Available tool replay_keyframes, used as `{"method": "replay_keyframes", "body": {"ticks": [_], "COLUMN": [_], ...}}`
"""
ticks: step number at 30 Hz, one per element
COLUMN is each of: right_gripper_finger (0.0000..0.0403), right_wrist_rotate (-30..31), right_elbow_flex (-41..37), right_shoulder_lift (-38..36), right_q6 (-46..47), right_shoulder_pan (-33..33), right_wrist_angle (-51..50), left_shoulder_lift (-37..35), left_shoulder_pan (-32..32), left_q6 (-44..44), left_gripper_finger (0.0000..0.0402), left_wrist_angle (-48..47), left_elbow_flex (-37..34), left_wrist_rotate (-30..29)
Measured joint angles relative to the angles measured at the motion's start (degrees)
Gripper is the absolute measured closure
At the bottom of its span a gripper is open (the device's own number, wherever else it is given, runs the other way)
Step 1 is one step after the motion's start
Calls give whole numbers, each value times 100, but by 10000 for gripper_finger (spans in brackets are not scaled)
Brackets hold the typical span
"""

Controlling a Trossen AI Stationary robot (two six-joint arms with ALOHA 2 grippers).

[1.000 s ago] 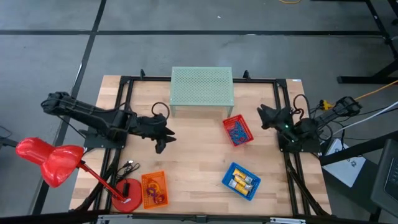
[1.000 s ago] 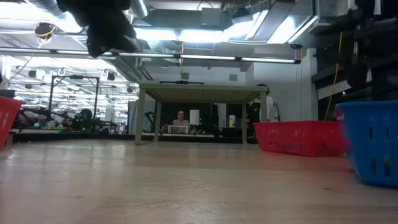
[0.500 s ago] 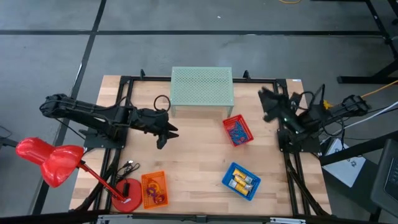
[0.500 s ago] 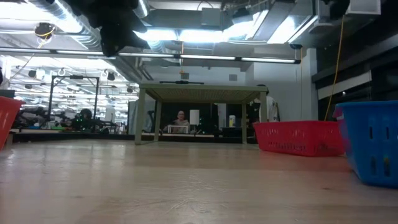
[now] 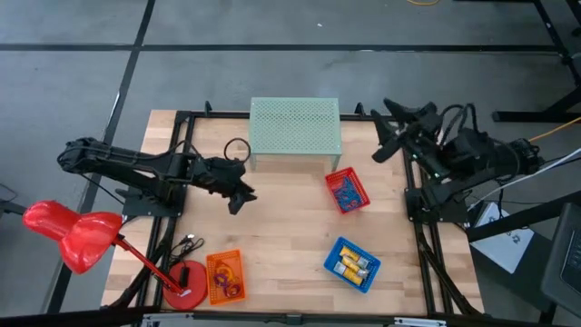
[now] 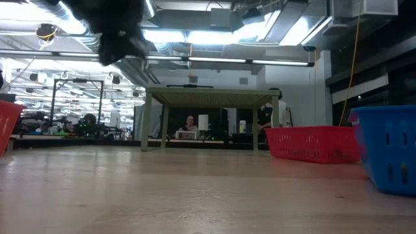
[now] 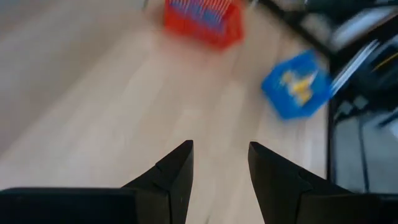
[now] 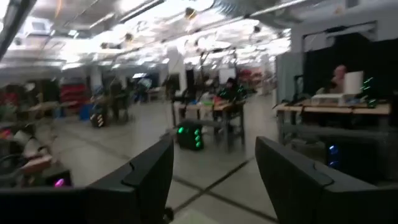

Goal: Pick & Place Office Desk Supplies
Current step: Put the orange basket with spring rubber bands on the shelf

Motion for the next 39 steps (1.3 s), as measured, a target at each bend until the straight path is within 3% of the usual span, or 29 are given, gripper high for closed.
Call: {"method": "replay_keyframes", "body": {"ticks": [7, 11, 19, 29, 39], "right_gripper_finger": [174, 174, 174, 174, 174], "right_wrist_rotate": [-634, -954, -1027, -1702, -1997], "right_elbow_flex": [674, 740, 742, 742, 742], "right_shoulder_lift": [13, 11, 11, 11, 27], "right_q6": [960, 1064, 1064, 1265, 1389], "right_shoulder_pan": [-26, -21, -28, -415, -601], "right_wrist_angle": [-1765, -1864, -2130, -2207, -2211], "left_shoulder_lift": [2, 9, 130, 820, 1101], "left_shoulder_pan": [-705, -1227, -2135, -2512, -2842], "left_q6": [-862, -1548, -3202, -3470, -3315], "left_gripper_finger": [252, 251, 251, 251, 251], "left_wrist_angle": [-1816, -2013, -2194, -2293, -2535], "left_elbow_flex": [209, 344, 415, 413, 541], "left_wrist_rotate": [533, 653, 253, 339, 630]}}
